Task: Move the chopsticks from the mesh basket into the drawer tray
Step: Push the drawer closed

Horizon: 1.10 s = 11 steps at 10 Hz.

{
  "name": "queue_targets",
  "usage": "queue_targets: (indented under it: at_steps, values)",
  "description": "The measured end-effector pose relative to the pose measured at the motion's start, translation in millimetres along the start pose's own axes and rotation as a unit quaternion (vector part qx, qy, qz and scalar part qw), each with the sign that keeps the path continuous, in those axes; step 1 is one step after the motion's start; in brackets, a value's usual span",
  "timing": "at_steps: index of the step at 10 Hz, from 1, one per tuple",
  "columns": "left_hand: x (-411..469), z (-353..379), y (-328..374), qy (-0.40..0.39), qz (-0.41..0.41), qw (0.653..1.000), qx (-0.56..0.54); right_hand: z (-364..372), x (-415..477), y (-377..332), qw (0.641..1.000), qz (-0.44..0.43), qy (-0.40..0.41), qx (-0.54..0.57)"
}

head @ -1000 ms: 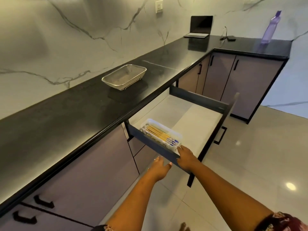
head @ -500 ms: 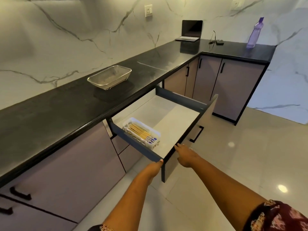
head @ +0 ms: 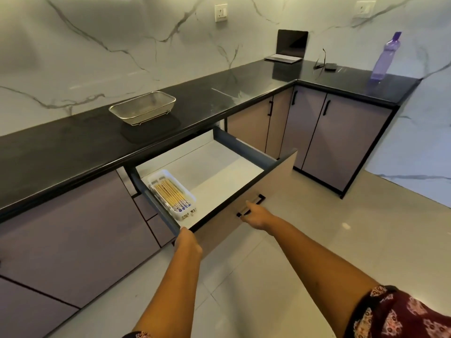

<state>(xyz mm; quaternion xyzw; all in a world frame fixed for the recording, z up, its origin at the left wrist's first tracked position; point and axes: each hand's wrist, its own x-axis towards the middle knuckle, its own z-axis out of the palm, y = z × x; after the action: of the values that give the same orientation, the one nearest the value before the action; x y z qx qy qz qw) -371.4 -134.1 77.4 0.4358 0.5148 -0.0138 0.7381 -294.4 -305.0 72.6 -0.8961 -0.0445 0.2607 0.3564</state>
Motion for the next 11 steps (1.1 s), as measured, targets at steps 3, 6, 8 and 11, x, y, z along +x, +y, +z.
queue_targets:
  at_steps: [3, 6, 8, 11]
  values:
    - [12, 61, 39, 0.023, -0.008, 0.953, -0.304, -21, 66, -15, 0.916, 0.098, -0.016, 0.388]
    - [67, 98, 79, 0.159, -0.005, 0.947, -0.279, -20, 166, -50, 0.823, 0.202, 0.095, 0.523]
    - [101, 101, 106, 0.182, -0.006, 0.943, -0.278, -30, 213, -81, 0.817, 0.181, 0.040, 0.546]
    - [133, 70, 175, 0.042, 0.107, 0.476, -0.872, -29, 267, -142, 0.829, 0.141, 0.011, 0.541]
